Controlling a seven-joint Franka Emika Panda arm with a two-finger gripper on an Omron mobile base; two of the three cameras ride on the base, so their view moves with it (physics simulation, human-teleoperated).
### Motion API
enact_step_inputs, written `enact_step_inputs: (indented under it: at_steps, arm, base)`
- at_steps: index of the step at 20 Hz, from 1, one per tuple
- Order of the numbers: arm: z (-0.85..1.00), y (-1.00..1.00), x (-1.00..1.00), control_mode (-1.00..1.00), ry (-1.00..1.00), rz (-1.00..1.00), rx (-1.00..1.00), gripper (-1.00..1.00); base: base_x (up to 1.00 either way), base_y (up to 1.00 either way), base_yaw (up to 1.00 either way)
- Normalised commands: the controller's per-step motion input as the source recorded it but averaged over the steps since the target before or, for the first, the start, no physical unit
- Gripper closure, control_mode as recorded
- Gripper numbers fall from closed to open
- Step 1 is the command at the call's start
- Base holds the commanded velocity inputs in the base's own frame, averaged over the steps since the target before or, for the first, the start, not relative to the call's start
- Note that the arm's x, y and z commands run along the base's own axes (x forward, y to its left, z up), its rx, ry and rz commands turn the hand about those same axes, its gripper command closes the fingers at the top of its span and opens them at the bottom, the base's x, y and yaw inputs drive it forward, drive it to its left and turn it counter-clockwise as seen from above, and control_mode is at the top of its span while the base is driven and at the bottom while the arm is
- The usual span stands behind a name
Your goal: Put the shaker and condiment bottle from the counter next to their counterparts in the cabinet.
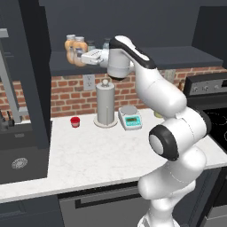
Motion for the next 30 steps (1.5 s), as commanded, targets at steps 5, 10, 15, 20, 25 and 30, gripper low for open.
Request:
enact_step_inputs:
  at_steps: [5,10,15,20,25,30]
  arm:
    - [-0.29,0.01,-0.04,-1.00,0.00,0.00,0.00,-1.00]
    - [0.00,-0.06,-0.03,-1.00,0.00,0.00,0.00,-1.00]
    - [0.02,-0.42,-0.03,-1.00,0.00,-0.04,0.06,-1.00]
    - [0.05,-0.74,-0.18,-1.00,0.00,-0.08,0.11,-1.00]
    - [0.28,-0.62,-0.41,-1.00,0.00,-0.06,0.14,-1.00]
    - [0.62,-0.08,-0.59,-1.00,0.00,0.00,0.09,-1.00]
  base:
    - [0.00,0.00,0.00]
    - [0.00,0.00,0.00]
    - [0.00,0.00,0.00]
    - [0.00,0.00,0.00]
    - [0.00,0.00,0.00]
    - [0.00,0.00,0.00]
